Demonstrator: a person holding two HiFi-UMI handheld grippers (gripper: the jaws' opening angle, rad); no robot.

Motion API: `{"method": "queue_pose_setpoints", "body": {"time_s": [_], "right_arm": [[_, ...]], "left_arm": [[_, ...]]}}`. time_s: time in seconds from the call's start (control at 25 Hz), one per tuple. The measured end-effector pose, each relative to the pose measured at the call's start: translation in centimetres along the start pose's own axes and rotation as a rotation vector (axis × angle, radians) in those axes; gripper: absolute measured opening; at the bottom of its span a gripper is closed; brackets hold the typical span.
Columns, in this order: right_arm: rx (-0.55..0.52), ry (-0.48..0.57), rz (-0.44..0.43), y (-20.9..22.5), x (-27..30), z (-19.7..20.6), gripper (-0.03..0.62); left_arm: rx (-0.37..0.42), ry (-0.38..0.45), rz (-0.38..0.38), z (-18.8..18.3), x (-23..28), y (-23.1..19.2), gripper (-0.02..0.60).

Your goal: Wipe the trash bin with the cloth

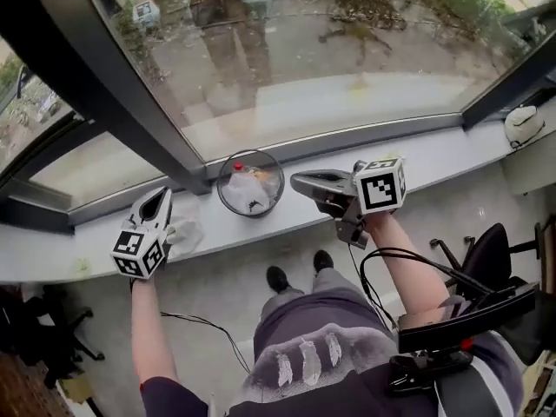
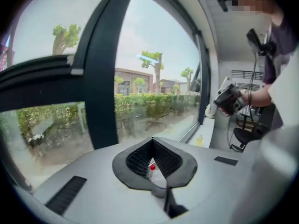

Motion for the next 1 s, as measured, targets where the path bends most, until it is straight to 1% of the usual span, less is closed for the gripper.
{"method": "queue_pose_setpoints", "body": {"time_s": [0.08, 0.16, 0.24, 0.32, 0.4, 0.56, 0.72, 0.84, 1.0], "right_arm": [[0.0, 0.015, -0.038, -0.2, -1.5, -0.8, -0.002], [0.01, 0.043, -0.078, -0.1, -2.8, -1.7, -0.002], [0.008, 0.067, -0.115, 0.0, -3.9, -2.6, -0.002], [-0.008, 0.069, -0.141, 0.3, -5.3, -3.4, -0.002], [-0.032, 0.057, -0.16, 1.0, -7.1, -3.8, -0.002], [-0.067, 0.04, -0.19, 2.4, -10.5, -4.1, -0.002], [-0.059, 0.016, -0.236, 4.2, -13.5, -3.8, -0.002], [-0.036, -0.026, -0.275, 5.2, -14.2, -2.7, -0.002], [-0.03, -0.087, -0.303, 4.6, -13.7, 0.0, -0.002]], "left_arm": [[0.064, 0.034, 0.062, -4.3, -0.1, 4.8, -0.005], [0.116, 0.064, 0.091, -7.9, 0.1, 9.0, -0.005], [0.133, 0.107, 0.109, -10.6, 0.7, 12.2, -0.005], [0.119, 0.131, 0.119, -11.9, 2.0, 15.2, -0.005], [0.122, 0.121, 0.113, -12.3, 3.9, 18.0, -0.005], [0.143, 0.064, 0.085, -12.2, 7.1, 22.7, -0.005], [0.109, 0.058, 0.057, -12.5, 9.1, 27.5, -0.005], [0.076, 0.023, 0.009, -11.6, 9.3, 30.2, -0.005], [0.031, -0.024, -0.045, -9.8, 7.5, 32.4, -0.005]]}}
Point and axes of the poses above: the fingertips, and each gripper's own axes: x forward along the fingers, y to its right, z out of its underside, the point moved 3 cm from there along -x, backward along the fingers, and after that the axes turned 15 degrees about z, right-handed, at the moved point
